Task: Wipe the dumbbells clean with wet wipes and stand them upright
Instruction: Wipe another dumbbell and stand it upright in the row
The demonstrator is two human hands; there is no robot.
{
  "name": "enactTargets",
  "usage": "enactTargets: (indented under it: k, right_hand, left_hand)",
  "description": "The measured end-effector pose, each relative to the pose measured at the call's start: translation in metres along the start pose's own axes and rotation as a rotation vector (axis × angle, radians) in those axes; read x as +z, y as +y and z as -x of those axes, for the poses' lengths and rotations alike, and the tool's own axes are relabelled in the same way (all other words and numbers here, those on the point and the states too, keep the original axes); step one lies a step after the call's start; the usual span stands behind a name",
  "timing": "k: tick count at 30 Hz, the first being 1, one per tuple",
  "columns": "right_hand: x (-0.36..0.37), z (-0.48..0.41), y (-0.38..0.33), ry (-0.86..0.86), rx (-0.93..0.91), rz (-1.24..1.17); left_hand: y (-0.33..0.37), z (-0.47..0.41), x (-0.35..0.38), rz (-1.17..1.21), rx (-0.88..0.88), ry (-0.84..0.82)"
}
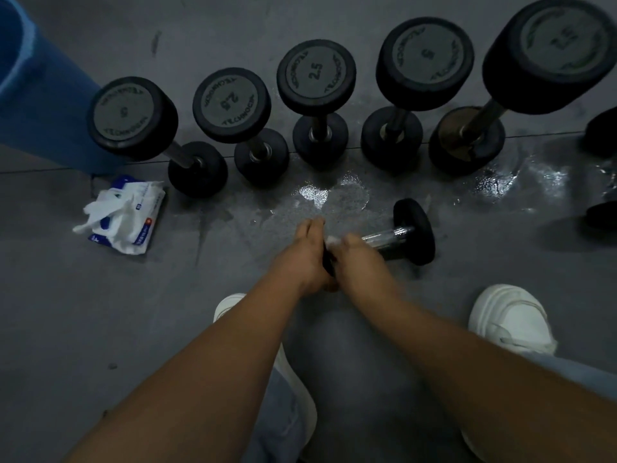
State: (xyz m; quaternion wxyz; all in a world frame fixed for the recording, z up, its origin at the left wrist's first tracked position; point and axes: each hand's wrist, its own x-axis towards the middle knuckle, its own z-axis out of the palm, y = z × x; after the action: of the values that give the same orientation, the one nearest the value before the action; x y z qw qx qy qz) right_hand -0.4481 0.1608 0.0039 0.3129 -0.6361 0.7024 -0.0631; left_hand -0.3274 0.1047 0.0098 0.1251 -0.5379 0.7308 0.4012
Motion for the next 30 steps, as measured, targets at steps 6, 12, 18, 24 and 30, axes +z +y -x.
enactTargets:
  k: [6,12,18,24,30]
  right_hand:
    - [0.039,0.047,0.004,0.100,0.979,-1.548]
    - [0.023,0.016,-0.024,0.134,0.950,-1.959]
    - [0.018,-0.010,-0.021,0.128,1.113,-1.774]
    - [0.018,0.004,-0.020,-0.007,1.068,-1.681]
    - [0.025,-0.003,-0.023,0.133,1.074,-1.824]
  left_hand:
    - [0.003,-0.002,-0.005,0.001,-0.016,-0.004]
    - [0.002,0.000,-0.001,0.009,0.001,0.023]
    - [0.000,0.000,0.003,0.015,0.007,0.029]
    - [-0.001,-0.003,-0.001,0.014,0.000,0.022]
    - [0.000,-0.004,-0.001,0.030,-0.001,0.019]
